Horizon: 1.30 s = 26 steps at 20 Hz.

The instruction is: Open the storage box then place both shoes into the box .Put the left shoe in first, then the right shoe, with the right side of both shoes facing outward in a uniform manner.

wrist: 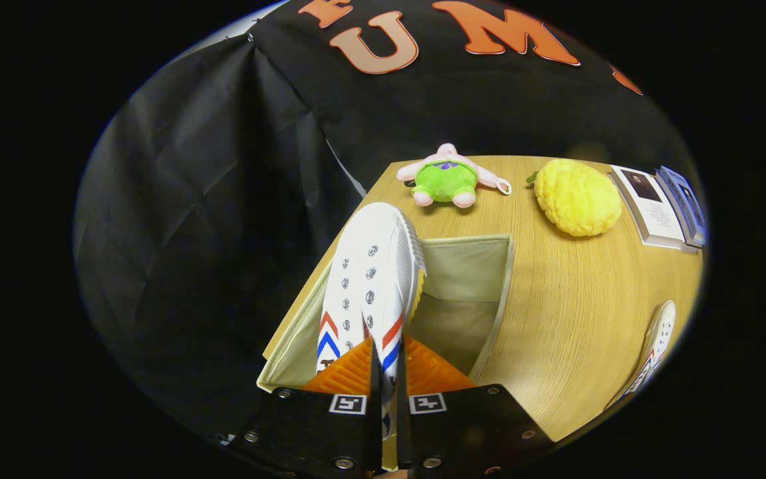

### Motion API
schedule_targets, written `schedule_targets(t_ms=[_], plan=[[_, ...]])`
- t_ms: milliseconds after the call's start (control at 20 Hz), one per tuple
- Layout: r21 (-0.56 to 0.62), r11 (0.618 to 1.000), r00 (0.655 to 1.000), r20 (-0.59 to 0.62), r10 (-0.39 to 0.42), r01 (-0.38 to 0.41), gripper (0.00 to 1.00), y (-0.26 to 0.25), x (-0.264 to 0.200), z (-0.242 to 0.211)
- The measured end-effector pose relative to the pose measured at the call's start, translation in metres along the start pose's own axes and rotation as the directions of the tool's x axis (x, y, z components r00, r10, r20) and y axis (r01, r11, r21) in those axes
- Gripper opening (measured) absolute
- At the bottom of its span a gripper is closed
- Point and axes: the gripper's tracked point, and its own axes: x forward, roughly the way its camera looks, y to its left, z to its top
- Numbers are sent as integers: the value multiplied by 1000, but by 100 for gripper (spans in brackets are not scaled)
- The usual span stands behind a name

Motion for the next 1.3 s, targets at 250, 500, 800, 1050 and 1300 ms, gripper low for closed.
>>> schedule_targets(t_ms=[250,500,800,1050,1300], plan=[[5,997,993,95,74,-75,37,13,-29,22],[5,997,985,152,76,-77,62,-12,-75,16],[58,998,973,231,-26,13,86,-93,-130,3],[141,975,954,219,-202,174,91,-198,-158,-30],[215,931,934,142,-328,295,91,-280,-170,-77]])
